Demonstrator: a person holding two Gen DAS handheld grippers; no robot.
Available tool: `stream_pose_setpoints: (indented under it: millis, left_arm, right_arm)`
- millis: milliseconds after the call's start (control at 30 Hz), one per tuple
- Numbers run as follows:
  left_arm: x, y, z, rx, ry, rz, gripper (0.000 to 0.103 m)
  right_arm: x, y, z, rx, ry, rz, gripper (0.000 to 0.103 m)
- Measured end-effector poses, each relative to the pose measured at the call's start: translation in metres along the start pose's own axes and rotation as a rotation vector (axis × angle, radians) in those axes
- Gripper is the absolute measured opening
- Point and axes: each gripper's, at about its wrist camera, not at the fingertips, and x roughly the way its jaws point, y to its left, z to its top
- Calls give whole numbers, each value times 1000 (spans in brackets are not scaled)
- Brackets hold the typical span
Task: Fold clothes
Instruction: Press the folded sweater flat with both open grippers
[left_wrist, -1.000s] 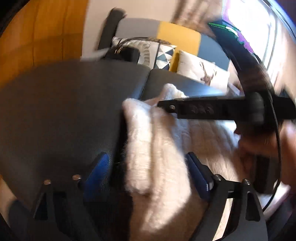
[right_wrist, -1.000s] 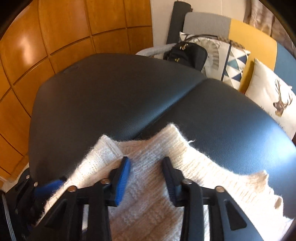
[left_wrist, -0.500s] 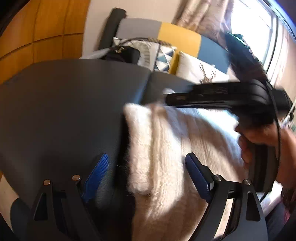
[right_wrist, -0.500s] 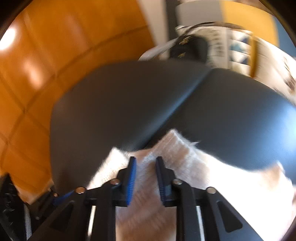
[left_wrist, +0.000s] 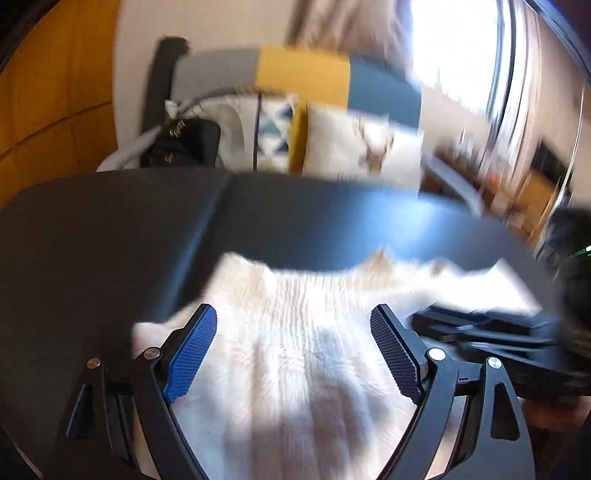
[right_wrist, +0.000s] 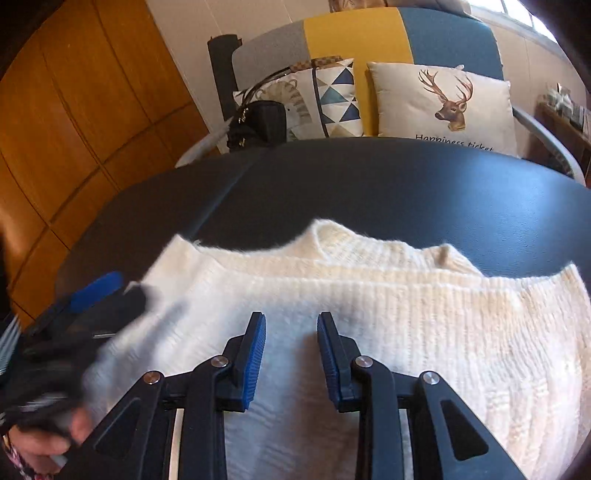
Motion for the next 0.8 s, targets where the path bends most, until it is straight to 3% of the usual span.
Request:
stream_pose_setpoints:
  millis: [67,233,300,400,500,667,800]
  left_arm:
    - [22,-1,-4,22,75,56,90]
    - [27,9,-5,1,75,24,93]
    - [27,9,-7,2,66,22,93]
    - [27,8,-9,8,62,25,93]
    - [24,5,-12,7,61,21,93]
    - [23,4,-13,9,60,25,94]
    - [23,3,-13,8,58,27,94]
  right_arm:
    - [2,3,-1,-60,0,-48,29]
    - [15,-2,-7,-159,24,-84,33]
    - [17,-10,-4,-152,24,-94,33]
    - [20,-29,2,-136,31,-182,33]
    - [7,-55,6,-37,10,-165,33]
    - [-39,-65,-10,-32,-105,-144,35]
    - [-33,-89,-25,-9,-47,-191,35]
